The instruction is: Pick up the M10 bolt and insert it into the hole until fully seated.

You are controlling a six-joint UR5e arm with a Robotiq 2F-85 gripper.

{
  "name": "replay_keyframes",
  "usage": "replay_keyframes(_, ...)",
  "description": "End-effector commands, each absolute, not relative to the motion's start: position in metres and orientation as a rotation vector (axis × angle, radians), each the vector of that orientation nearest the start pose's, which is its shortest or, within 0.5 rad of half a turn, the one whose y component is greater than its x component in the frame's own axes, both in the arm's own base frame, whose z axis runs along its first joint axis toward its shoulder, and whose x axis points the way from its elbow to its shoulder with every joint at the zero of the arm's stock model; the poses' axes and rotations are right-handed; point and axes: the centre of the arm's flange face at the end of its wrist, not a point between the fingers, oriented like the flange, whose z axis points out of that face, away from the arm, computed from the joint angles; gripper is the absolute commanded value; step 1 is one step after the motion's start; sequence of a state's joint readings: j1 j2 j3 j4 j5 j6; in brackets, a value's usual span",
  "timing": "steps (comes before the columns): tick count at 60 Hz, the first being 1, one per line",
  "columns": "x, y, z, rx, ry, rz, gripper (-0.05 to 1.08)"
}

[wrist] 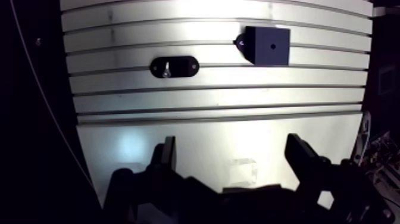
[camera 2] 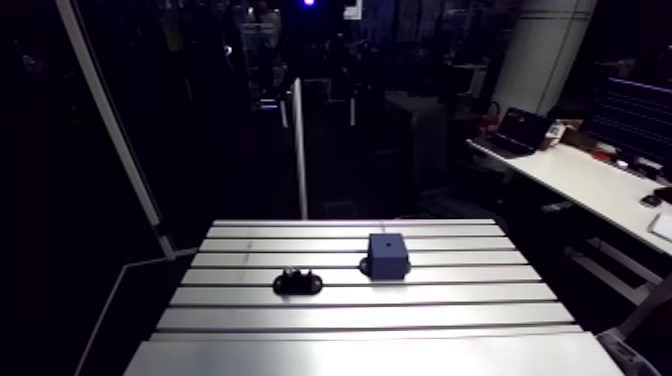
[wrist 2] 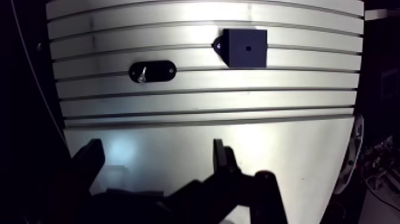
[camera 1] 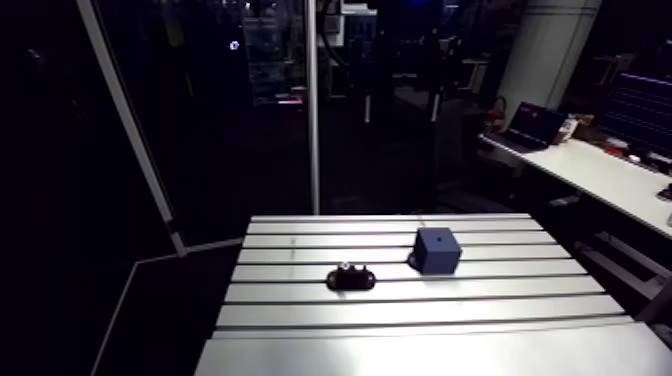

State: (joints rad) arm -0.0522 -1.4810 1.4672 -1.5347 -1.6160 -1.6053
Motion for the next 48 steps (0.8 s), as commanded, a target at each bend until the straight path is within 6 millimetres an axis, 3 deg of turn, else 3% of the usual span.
replay_keyframes(1, -0.523, -0.086, 0.488, -0.07, 3.128, -0.028, 0.01)
replay_keyframes(27, -0.523, -0.086, 0.488, -0.068, 3.13, -0.027, 0.01)
replay_keyframes(48, -0.522, -0.088, 0.473, -0.117, 3.148, -0.026, 0.01)
